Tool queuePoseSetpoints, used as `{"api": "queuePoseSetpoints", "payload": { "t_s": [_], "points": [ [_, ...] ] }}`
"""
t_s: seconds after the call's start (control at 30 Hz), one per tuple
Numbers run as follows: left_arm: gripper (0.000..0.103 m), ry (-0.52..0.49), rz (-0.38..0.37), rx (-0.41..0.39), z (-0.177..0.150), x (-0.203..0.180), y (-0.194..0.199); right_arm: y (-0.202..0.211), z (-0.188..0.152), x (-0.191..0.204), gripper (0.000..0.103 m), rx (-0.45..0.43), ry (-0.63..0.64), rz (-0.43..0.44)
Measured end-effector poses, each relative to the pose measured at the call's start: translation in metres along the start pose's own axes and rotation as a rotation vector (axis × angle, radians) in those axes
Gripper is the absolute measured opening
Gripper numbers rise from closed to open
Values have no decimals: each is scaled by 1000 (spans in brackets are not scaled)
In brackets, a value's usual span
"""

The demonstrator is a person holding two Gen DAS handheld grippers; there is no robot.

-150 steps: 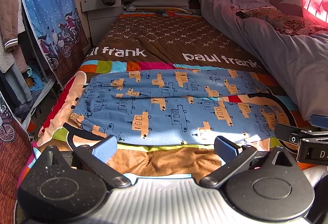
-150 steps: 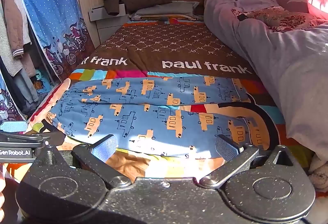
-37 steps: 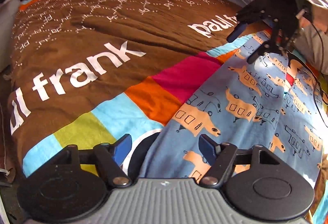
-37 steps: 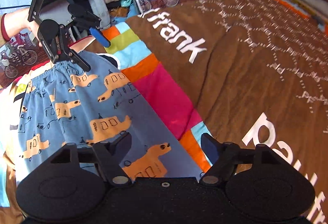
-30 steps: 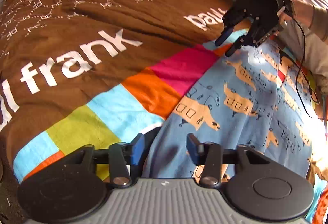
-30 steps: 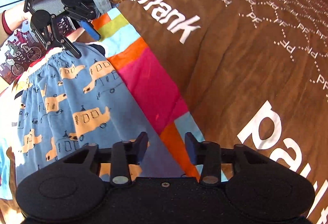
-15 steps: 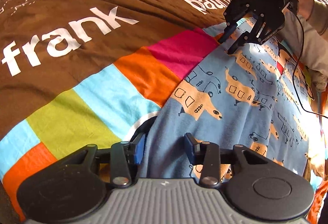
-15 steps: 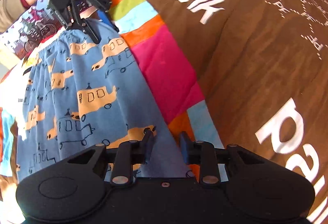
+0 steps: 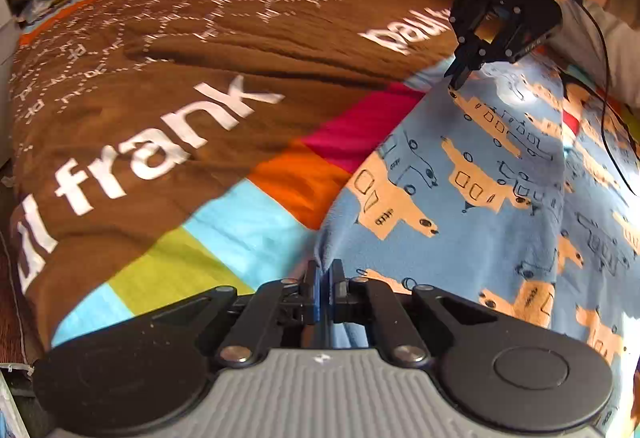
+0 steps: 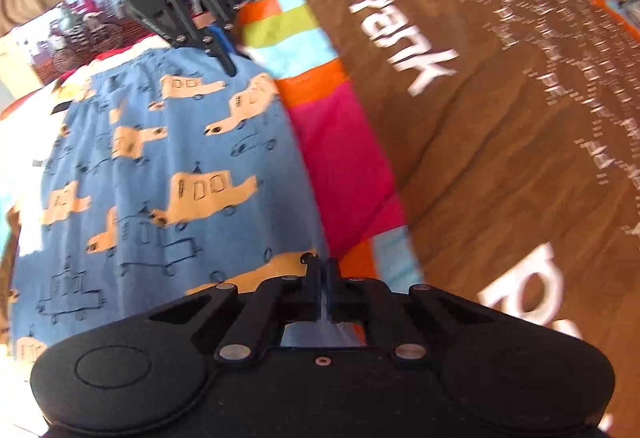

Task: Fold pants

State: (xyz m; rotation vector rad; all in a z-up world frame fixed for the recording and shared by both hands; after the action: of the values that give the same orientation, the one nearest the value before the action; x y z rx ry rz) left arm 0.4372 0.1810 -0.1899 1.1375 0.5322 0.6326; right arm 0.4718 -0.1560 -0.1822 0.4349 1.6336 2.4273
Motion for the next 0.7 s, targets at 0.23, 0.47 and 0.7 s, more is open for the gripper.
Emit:
{"api": "queuePoseSetpoints", "payload": {
  "t_s": [0.23,0.47,0.7],
  "points": [
    [21,86,48,48,2,18,-12,-16,11,-17,2,-3,-78,-64],
    [59,86,22,50,-20,24,15,-16,4,-15,37,-15,-82,-76],
    [50,84,-66,109,-35,23,11,-24,2,-17,36,12,-95,-60]
  ]
}}
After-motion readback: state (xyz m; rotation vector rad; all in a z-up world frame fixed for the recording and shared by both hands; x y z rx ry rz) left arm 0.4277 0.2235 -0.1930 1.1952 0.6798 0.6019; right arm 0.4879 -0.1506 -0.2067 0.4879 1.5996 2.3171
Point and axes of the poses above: each gripper's, at about its wrist camera, not at the fingertips, and y roughly against the way its jaws point, x to its left, z to its top, the point moved 3 cm from there along -y, roughly the way its jaws point, and after that the axes turned 10 degrees about x, right-handed, at the moved point
